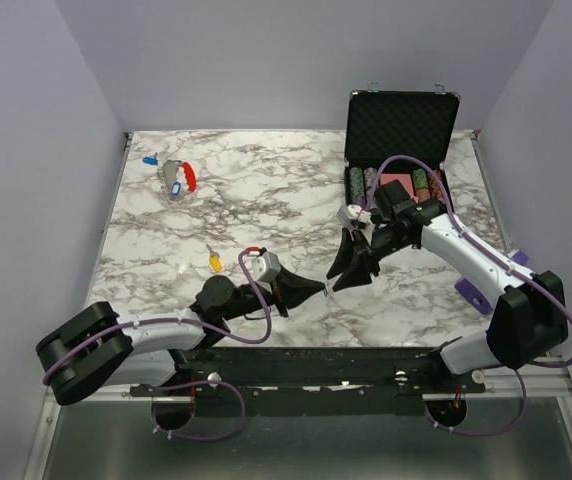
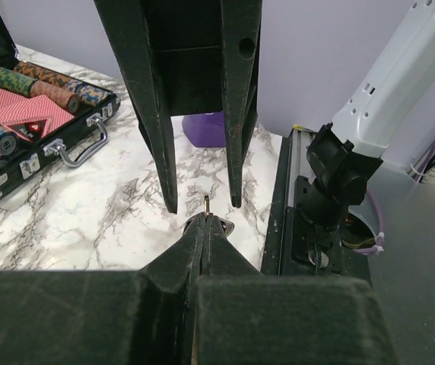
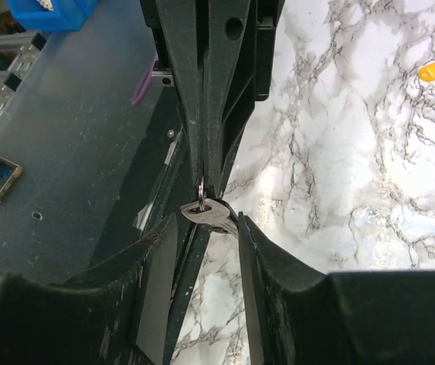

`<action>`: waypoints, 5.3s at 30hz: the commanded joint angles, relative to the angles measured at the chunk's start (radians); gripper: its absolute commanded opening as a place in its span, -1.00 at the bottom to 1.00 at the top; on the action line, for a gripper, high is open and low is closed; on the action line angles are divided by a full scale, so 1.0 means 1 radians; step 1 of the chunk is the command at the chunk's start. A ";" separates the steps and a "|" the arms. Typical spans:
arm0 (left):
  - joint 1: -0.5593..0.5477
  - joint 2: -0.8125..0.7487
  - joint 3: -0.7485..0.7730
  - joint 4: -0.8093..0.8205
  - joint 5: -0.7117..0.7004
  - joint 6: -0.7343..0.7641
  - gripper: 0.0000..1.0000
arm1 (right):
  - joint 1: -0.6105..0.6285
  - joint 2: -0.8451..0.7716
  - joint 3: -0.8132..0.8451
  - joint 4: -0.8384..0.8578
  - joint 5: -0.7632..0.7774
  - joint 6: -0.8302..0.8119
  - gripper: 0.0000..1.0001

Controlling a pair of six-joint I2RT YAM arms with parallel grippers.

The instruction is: Put the keys on the keyring

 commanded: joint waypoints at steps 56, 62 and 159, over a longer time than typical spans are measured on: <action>-0.134 -0.178 0.166 -0.718 -0.037 0.400 0.10 | 0.022 -0.092 -0.190 -0.234 0.191 -0.853 -0.99; -0.154 -0.087 0.200 -0.669 -0.067 0.380 -0.02 | 0.023 -0.086 -0.177 -0.197 0.190 -0.744 -0.99; 0.025 -0.650 0.366 -1.531 -0.254 0.570 -0.44 | -0.104 0.379 0.129 0.026 1.118 0.343 -0.99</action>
